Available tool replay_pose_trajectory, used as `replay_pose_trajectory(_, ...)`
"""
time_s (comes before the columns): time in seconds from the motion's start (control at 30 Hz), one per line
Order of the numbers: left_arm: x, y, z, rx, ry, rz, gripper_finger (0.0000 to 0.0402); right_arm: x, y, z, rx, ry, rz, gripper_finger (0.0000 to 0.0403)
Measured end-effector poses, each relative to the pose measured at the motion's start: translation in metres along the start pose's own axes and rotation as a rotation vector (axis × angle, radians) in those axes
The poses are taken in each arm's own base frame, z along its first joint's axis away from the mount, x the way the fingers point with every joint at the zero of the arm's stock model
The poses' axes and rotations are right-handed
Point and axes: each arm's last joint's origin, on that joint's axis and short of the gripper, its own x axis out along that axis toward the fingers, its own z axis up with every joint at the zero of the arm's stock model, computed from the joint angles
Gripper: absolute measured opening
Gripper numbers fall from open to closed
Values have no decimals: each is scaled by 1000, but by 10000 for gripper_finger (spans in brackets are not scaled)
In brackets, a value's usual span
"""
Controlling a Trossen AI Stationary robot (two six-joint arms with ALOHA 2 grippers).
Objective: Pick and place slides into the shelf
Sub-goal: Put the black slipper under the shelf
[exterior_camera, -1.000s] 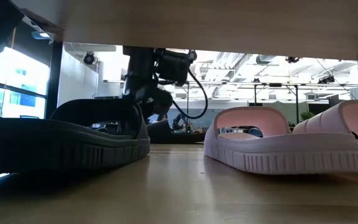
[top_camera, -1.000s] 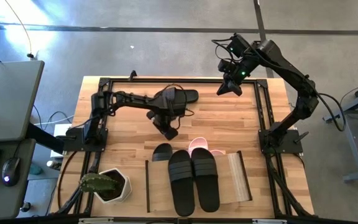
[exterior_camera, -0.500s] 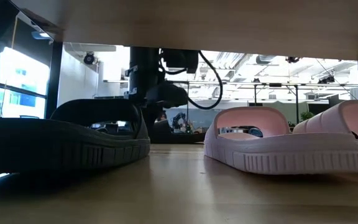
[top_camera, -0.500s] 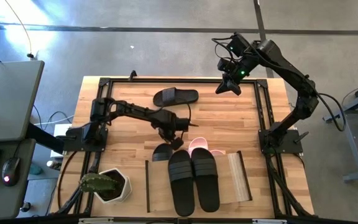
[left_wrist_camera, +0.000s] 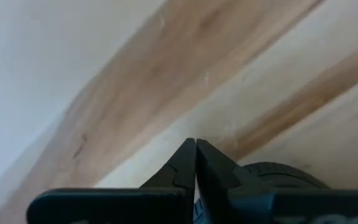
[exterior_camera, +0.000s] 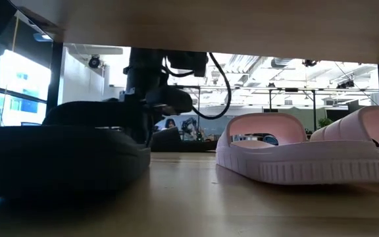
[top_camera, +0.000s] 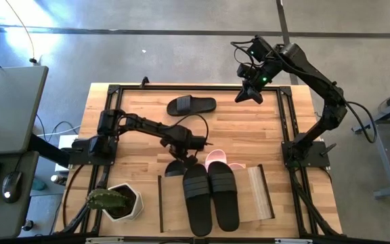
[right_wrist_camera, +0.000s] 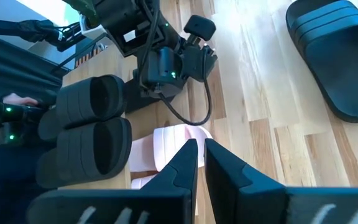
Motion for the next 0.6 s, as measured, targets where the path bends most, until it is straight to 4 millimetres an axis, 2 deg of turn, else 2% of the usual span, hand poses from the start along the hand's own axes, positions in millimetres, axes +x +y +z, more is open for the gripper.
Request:
replay_pose_trajectory(0.43,3,-25,-34,98,12,21,1,0,1,-4,-26,31,10,21)
replay_pose_trajectory(0.6,3,-24,-41,116,2,95,1,0,1,-4,-6,32,11,21)
